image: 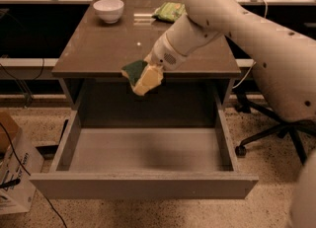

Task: Place sponge into top drawer

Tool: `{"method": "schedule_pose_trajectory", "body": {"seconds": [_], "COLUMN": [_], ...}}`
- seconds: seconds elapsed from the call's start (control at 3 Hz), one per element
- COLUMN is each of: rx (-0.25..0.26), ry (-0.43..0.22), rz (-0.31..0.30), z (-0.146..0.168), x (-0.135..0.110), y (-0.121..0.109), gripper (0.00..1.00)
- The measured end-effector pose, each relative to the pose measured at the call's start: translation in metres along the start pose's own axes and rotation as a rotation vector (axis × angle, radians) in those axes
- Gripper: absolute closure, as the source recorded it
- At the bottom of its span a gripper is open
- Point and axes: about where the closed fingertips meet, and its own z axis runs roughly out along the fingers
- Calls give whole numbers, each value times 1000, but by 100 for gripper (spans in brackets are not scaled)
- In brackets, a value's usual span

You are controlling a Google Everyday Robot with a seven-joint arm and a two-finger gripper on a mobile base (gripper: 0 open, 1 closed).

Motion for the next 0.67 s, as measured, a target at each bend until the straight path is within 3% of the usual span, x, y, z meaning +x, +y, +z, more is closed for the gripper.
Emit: {"method": "schedule_pose_trajectory", "body": {"seconds": [0.33, 0.67], "rx": [-46, -92], "ry": [28, 41], "rz": [62, 102], "z": [-10, 0], "x": [37, 69], "y": [42, 74], "gripper": [100, 100]}}
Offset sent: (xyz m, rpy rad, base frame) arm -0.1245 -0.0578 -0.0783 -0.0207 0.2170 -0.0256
